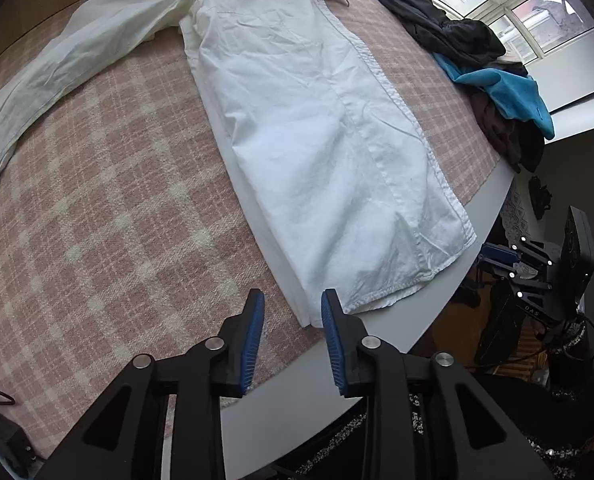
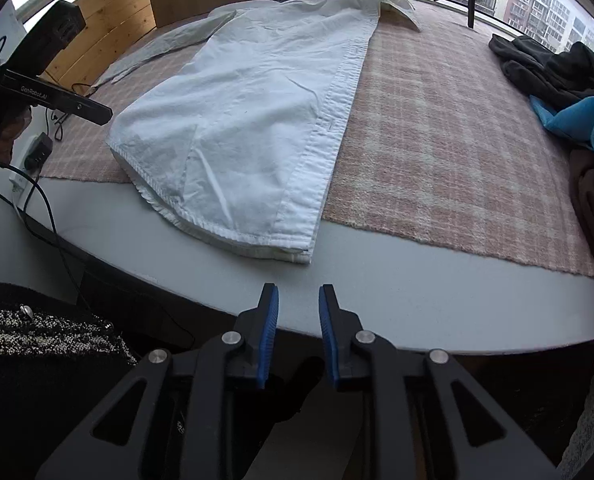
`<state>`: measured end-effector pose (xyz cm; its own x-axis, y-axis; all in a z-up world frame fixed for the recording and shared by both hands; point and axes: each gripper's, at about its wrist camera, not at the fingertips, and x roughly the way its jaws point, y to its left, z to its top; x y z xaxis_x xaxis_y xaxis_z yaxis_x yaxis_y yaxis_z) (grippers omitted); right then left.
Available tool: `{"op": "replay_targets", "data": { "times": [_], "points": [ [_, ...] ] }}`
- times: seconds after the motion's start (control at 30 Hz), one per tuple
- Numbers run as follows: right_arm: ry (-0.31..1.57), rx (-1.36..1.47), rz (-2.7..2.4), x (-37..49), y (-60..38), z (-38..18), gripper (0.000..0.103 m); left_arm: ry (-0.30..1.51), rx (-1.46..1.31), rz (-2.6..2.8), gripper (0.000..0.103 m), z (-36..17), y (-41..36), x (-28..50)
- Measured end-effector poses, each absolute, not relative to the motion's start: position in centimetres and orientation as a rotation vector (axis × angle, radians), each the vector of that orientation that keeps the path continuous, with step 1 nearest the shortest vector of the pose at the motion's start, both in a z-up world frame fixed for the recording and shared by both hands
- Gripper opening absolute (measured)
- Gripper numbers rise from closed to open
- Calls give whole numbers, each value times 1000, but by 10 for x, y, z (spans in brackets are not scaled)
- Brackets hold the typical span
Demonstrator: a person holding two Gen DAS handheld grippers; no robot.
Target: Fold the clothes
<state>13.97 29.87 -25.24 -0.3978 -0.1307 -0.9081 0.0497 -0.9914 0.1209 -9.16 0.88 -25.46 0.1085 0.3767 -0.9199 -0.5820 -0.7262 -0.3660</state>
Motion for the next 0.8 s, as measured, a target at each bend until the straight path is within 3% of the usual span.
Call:
{"op": "replay_targets", "data": {
  "times": [0.03,0.1,0.2,0.23,0.27,0.37,0.53,0.63,0.73,0.8],
  "points": [
    [-133,1641,-2553,141,302,-247,21,209,-1692,1702,45,-260,14,-92],
    [-169,1586,-2588,136,304,-234,21,236,-1723,1694,46,-273,23,-91],
    [-182,1509,-2597,118,295,-227,23,251,-1704,1704,39,-281,26,-87],
    [-175,1490,-2603,107,290,-229,24,255,-1695,1707,16,-283,28,-86],
    [-176,1474,-2603,97,284,-232,25,244,-1701,1700,3,-284,27,-85],
    [-175,1499,-2560,70,270,-249,25,265,-1677,1723,5,-280,16,-74],
    [43,1746,-2429,67,261,-276,24,328,-1678,1767,14,-274,-5,-67],
    [-75,1678,-2450,60,273,-247,24,295,-1579,1828,14,-246,-6,-77],
    [-159,1582,-2528,25,276,-231,24,268,-1436,1855,25,-226,21,-99],
    [-218,1539,-2555,-5,274,-237,24,270,-1390,1861,25,-226,60,-125]
  ]
}}
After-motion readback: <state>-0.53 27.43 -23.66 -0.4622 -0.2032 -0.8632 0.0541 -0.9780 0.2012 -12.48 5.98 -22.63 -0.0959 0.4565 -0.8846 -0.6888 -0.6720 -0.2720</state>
